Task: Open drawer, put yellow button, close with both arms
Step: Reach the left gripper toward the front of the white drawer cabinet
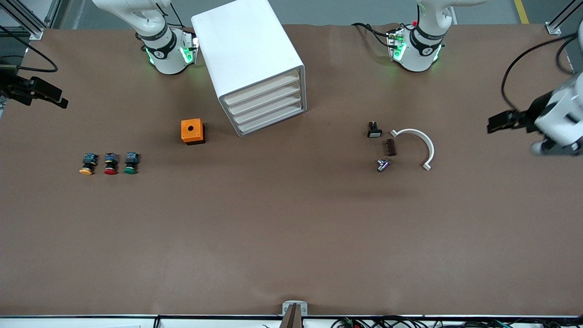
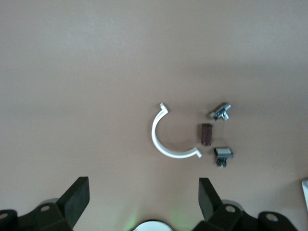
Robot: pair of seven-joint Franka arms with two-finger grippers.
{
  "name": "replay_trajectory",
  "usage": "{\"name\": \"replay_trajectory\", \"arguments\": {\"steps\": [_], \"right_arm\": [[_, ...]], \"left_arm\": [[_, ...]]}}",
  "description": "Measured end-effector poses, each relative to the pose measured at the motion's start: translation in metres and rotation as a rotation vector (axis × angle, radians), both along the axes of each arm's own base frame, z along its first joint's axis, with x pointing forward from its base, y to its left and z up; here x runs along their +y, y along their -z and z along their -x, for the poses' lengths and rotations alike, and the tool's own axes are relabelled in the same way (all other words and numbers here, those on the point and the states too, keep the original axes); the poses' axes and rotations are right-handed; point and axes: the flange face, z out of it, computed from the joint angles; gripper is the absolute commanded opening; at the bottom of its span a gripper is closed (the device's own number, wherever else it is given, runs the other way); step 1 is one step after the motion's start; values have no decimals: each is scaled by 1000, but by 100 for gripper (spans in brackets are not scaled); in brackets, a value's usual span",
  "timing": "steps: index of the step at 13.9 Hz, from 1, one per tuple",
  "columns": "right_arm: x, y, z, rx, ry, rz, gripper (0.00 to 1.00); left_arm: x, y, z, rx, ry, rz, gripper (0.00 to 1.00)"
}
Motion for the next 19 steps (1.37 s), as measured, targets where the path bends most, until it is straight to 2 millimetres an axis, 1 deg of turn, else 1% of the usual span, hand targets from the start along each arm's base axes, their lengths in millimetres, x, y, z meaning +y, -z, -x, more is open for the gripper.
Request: {"name": "replay_trajectory", "arguments": {"steps": [2, 3, 5, 6, 8, 10, 12, 15, 16, 19], "right_arm": [[0, -1, 0, -3, -4, 0, 100], [-1, -1, 0, -4, -14, -1, 100], [-4, -1, 1, -6, -27, -2, 100], [-5, -1, 1, -6, -29, -3, 100], [-6, -1, 1, -7, -32, -4, 100], [-7, -1, 1, -12, -56, -5, 100], [-11, -2, 1, -15, -66, -6, 100], [-16, -2, 2, -15, -61, -7, 100], [-20, -3, 2, -18, -54, -6, 100], [-42, -11, 5, -36, -15, -2, 100]], "left_arm": [[-33, 60, -24, 34, -97, -32, 100], [-45, 86, -33, 47, -146, -49, 100], [-70, 125, -44, 69, -236, -85, 100], [-82, 138, -46, 77, -281, -103, 100], [-102, 151, -47, 86, -395, -141, 100], [-126, 156, -44, 125, -592, -129, 100], [-146, 167, -38, 250, -797, -101, 100], [-171, 188, -23, 478, -1001, -123, 100], [-183, 195, -18, 547, -1088, -150, 100], [-223, 218, -2, 777, -1326, -283, 100]]}}
